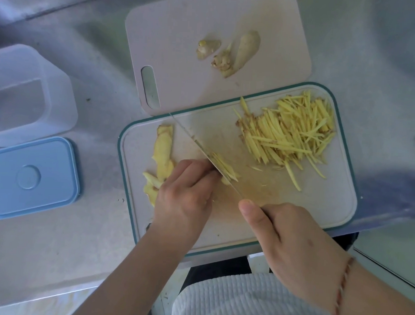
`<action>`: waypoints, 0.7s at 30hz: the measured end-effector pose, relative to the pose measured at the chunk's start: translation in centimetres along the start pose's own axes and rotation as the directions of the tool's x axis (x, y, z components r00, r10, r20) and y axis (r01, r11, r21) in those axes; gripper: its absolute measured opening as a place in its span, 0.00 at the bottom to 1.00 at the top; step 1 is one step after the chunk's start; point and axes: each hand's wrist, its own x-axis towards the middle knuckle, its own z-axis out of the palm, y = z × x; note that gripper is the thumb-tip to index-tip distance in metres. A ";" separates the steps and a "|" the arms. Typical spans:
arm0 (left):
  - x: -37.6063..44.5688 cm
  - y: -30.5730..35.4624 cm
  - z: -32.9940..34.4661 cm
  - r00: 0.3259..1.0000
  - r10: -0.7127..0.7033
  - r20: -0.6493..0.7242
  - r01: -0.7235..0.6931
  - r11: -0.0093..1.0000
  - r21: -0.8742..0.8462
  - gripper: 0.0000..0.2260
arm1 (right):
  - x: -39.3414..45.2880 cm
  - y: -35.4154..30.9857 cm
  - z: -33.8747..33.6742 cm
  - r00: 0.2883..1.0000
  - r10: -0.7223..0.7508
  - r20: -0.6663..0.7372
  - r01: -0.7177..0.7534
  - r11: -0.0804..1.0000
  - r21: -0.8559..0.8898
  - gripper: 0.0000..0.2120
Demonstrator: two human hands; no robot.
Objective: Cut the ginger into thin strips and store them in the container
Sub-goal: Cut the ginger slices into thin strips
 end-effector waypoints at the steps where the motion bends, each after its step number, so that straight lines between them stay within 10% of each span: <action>1: 0.0 0.0 0.1 1.000 0.002 0.001 -0.002 1.000 -0.003 0.16 | 0.1 0.0 0.1 1.000 0.006 -0.001 -0.006 1.000 -0.003 0.29; 21: 0.2 -0.4 0.4 0.999 0.036 0.004 -0.036 0.999 -0.022 0.17 | 1.6 -0.9 0.3 0.999 -0.007 -0.031 0.009 0.998 0.064 0.29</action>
